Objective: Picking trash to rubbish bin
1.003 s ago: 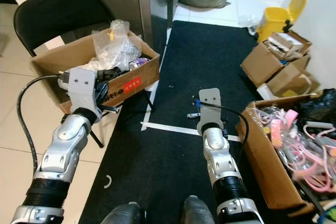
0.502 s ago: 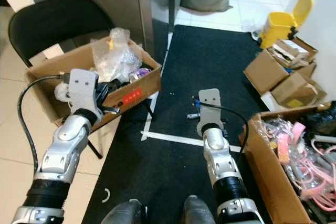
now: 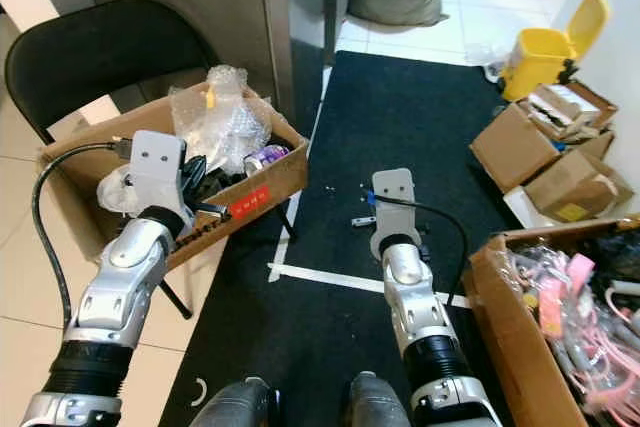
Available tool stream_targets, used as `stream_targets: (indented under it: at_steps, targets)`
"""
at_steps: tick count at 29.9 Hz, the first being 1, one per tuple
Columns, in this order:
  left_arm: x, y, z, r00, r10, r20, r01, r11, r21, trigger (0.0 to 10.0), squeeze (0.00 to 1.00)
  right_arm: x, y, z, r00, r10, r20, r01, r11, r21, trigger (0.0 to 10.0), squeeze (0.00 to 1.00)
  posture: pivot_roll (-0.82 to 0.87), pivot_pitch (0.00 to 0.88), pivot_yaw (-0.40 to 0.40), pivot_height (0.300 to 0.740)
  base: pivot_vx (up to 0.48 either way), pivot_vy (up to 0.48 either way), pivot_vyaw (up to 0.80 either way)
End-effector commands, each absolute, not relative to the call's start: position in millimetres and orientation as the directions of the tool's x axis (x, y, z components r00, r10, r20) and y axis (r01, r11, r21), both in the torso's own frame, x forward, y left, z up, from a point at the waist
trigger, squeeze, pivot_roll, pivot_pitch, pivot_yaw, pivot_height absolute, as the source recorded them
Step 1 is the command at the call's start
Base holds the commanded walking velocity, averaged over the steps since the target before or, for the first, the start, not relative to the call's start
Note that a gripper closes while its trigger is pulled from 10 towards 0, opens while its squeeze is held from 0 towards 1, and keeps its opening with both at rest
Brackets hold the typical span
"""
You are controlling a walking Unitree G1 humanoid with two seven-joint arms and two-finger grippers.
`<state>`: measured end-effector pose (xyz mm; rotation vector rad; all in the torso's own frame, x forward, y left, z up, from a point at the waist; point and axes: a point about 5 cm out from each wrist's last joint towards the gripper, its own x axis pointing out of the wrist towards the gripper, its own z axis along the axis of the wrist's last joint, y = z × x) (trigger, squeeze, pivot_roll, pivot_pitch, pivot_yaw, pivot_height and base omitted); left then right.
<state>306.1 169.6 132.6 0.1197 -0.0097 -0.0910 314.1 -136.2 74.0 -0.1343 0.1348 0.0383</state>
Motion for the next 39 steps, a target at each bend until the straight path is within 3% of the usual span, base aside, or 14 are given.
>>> stream_targets:
  at_steps: [1,9,39]
  targets:
    - [304.7,169.6,129.0,0.995,-0.095,-0.015,0.096,0.987,0.126,10.0,0.00,312.6,-138.6,71.1,0.989,0.026,-0.143,-0.048,0.988,-0.149,10.0,0.00,0.06,0.089,0.006,0.740,0.300,0.000,0.00]
    - [303.6,171.2,128.5,0.996,-0.090,-0.018,0.091,0.987,0.129,10.0,0.00,314.0,-134.5,71.9,0.989,0.045,-0.143,-0.068,0.984,-0.166,10.0,0.00,0.06,0.089,0.002,0.740,0.297,0.000,0.11]
    - [298.4,170.4,125.5,0.996,-0.089,-0.022,0.091,0.988,0.126,10.0,0.00,314.7,-129.2,73.1,0.988,0.073,-0.138,-0.099,0.975,-0.199,10.0,0.00,0.05,0.072,-0.008,0.740,0.293,0.000,0.55]
